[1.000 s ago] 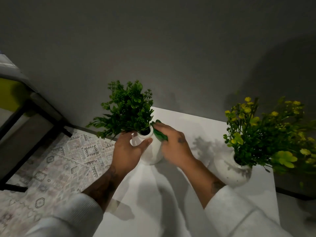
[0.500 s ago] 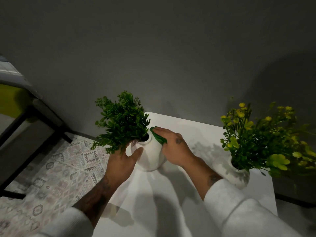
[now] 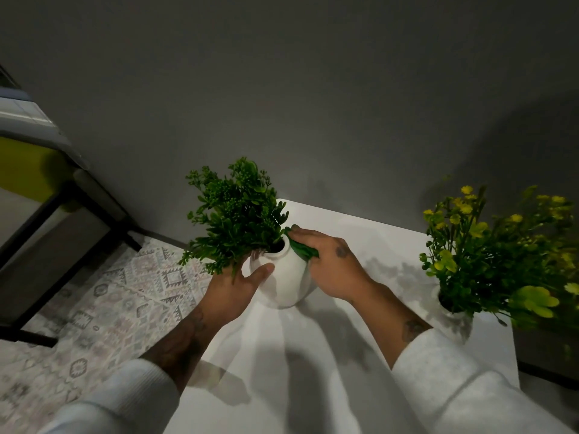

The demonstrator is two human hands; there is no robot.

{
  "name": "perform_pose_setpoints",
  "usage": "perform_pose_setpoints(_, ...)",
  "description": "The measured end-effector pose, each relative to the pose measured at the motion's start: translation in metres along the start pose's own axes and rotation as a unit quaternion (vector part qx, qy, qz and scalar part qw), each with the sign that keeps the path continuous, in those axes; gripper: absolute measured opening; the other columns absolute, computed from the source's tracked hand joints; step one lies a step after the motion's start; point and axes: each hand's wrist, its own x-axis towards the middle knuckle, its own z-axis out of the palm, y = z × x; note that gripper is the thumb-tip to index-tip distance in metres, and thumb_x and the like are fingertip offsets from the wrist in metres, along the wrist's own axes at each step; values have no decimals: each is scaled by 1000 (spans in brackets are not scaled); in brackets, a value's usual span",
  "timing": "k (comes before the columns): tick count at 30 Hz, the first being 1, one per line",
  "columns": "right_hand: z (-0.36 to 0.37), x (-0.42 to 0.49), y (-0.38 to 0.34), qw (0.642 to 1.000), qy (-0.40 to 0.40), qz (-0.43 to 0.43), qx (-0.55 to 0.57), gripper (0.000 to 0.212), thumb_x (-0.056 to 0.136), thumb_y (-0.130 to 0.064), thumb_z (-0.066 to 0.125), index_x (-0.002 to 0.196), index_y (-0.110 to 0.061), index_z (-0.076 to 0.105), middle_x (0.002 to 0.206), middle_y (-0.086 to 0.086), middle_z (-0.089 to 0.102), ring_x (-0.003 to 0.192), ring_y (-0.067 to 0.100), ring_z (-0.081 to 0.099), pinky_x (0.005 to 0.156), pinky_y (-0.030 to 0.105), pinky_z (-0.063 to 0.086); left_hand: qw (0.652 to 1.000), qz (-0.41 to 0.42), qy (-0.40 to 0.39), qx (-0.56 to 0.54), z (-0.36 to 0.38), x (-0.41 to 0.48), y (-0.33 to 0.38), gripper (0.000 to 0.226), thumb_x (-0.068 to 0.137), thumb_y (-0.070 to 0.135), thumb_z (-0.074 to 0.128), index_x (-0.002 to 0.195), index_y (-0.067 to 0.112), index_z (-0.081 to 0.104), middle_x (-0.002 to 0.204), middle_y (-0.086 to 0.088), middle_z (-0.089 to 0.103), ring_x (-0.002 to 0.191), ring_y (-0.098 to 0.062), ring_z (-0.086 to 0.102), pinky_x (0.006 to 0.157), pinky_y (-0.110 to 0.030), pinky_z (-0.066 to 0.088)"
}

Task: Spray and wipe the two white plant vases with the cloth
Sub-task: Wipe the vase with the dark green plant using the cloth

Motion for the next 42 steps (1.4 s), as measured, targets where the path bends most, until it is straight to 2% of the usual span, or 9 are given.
perform_pose_setpoints(4, 4, -9, -2, 1000, 15, -21, -9, 73, 76, 18, 40, 138, -19, 54, 148, -4, 45, 139, 9, 37, 113, 13, 19, 1000, -6, 4, 21, -2, 0, 3, 53, 84, 45, 66, 132, 27, 52, 140, -1, 47, 128, -23, 44, 105, -29, 32)
perform_pose_setpoints(12, 15, -23, 3, 997, 54, -35, -35, 68, 82, 14, 47, 140, -21, 51, 150, -4, 44, 138, 10, 38, 118, 24, 24, 999, 8, 15, 32, 2, -1, 5, 53, 85, 45, 65, 131, 21, 54, 135, 0, 53, 127, -22, 46, 103, -28, 33)
perform_pose_setpoints(17, -5, 2, -5, 999, 16, -20, -33, 68, 80, 15, 43, 138, -18, 54, 148, -1, 46, 137, 15, 41, 117, 30, 29, 986, 105, 117, -55, 18, -9, 13, 45, 76, 32, 77, 116, 16, 62, 105, 14, 59, 103, -9, 59, 91, -20, 39)
perform_pose_setpoints(20, -10, 1, -4, 1000, 3, -14, -22, 70, 80, 17, 41, 139, -19, 52, 150, -2, 44, 139, 13, 38, 118, 27, 27, 986, 67, 129, -80, 23, -9, 13, 45, 75, 37, 77, 116, 23, 61, 103, 17, 57, 106, -10, 56, 89, -17, 36)
perform_pose_setpoints(26, 1, -25, 6, 999, 37, -21, 0, 73, 78, 20, 42, 139, -18, 52, 151, -4, 41, 139, 7, 36, 114, 13, 20, 997, -40, -32, -53, 24, -1, 3, 71, 86, 60, 53, 146, 26, 35, 151, -2, 35, 140, -19, 27, 111, -30, 22)
perform_pose_setpoints(31, -3, -13, 3, 1000, 29, 6, -5, 71, 80, 17, 41, 140, -20, 51, 150, -4, 42, 139, 9, 36, 113, 11, 16, 997, 8, -38, 70, 16, 7, 0, 80, 82, 73, 36, 145, 24, 38, 151, -7, 34, 139, -24, 30, 114, -34, 23)
perform_pose_setpoints(33, -3, -8, 2, 999, 26, 16, -7, 70, 81, 16, 41, 140, -20, 51, 151, -4, 42, 140, 10, 36, 114, 13, 17, 1000, 17, 9, 14, 13, 11, 2, 60, 81, 56, 61, 129, 22, 54, 128, 3, 54, 123, -22, 45, 103, -34, 36)
perform_pose_setpoints(35, -2, -7, 2, 1000, 24, 21, -4, 70, 82, 15, 41, 141, -21, 50, 151, -4, 41, 140, 12, 36, 116, 16, 19, 998, 24, 16, -47, 12, 13, 4, 38, 78, 45, 72, 111, 33, 59, 105, 21, 55, 109, -15, 50, 88, -25, 37)
perform_pose_setpoints(42, 2, -7, 5, 999, 31, 10, -18, 74, 80, 14, 41, 142, -24, 48, 153, -5, 38, 141, 14, 34, 120, 30, 22, 996, 41, -23, -73, 9, 23, -2, 38, 77, 41, 75, 112, 36, 62, 116, 16, 58, 113, -9, 50, 94, -27, 38)
